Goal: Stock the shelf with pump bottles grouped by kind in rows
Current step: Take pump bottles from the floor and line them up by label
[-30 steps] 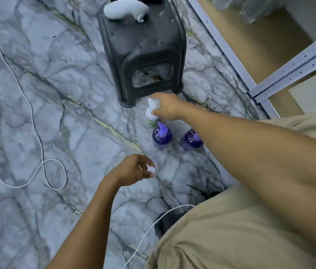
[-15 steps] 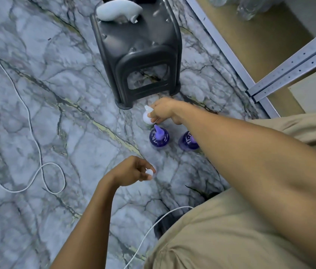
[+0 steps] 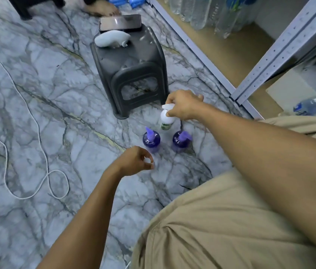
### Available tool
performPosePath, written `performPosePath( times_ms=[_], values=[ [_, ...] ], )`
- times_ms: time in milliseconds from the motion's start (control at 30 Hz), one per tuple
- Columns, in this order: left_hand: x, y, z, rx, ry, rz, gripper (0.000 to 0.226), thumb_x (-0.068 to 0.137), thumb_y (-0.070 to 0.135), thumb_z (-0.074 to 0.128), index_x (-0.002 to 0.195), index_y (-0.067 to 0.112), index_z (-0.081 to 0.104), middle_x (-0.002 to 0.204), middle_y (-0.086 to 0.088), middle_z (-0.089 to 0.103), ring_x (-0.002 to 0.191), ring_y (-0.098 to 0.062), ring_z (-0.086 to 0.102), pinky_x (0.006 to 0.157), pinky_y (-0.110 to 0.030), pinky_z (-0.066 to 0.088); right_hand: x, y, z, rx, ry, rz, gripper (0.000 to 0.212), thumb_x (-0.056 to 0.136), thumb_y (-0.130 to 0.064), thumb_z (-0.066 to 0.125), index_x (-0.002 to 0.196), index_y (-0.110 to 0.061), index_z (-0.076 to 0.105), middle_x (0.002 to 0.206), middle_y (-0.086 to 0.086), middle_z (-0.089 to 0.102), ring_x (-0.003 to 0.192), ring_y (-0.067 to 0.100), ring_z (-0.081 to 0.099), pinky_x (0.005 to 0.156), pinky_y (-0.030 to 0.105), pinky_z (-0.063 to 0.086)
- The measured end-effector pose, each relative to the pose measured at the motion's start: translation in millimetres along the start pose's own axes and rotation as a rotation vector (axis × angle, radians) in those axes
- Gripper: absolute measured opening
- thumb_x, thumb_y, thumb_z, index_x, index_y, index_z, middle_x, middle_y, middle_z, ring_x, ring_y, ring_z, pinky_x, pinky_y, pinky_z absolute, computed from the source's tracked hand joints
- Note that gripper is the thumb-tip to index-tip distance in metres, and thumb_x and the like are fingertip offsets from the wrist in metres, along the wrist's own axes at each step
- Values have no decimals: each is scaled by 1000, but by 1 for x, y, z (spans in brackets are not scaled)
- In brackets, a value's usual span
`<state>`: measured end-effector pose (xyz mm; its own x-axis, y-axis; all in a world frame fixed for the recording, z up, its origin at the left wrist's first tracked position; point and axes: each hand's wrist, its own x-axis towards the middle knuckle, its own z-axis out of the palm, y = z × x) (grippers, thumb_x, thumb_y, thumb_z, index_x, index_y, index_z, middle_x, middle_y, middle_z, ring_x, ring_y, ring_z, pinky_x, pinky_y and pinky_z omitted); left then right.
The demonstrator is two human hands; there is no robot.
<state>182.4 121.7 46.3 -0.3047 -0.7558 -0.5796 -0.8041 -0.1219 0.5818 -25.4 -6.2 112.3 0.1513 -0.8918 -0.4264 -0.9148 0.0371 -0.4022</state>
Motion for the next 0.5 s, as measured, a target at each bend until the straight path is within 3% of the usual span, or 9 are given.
performPosePath(
  times_ms=[133, 300, 400, 500],
  values=[
    [0, 38, -16, 174, 1, 68, 12, 84, 37, 77, 86, 28, 69, 79, 4, 60, 74, -15, 55, 69, -29, 46, -31, 36, -28, 30, 91, -6, 16, 85, -33, 71, 100, -34, 68, 102, -6, 60, 99, 19, 47, 92, 45, 25],
    [3, 114, -42, 393, 11, 215, 14, 85, 33, 75, 98, 28, 73, 92, 9, 68, 87, -14, 64, 74, -26, 47, -83, 78, -80, 55, 206, -15, 20, 85, -37, 71, 105, -40, 69, 99, -9, 57, 100, 20, 49, 92, 45, 30],
    [4, 169, -57, 510, 29, 292, 16, 85, 33, 74, 101, 29, 74, 88, 14, 64, 87, -13, 59, 77, -28, 46, -120, 108, -113, 77, 302, -2, 22, 85, -37, 72, 107, -39, 71, 99, -9, 59, 100, 19, 50, 91, 45, 31],
    [7, 231, -69, 584, 6, 366, 15, 86, 31, 72, 101, 29, 74, 96, 10, 67, 89, -12, 60, 79, -27, 46, -160, 140, -144, 122, 396, 43, 24, 85, -37, 73, 109, -40, 71, 105, -9, 61, 106, 19, 51, 94, 45, 33]
  ],
)
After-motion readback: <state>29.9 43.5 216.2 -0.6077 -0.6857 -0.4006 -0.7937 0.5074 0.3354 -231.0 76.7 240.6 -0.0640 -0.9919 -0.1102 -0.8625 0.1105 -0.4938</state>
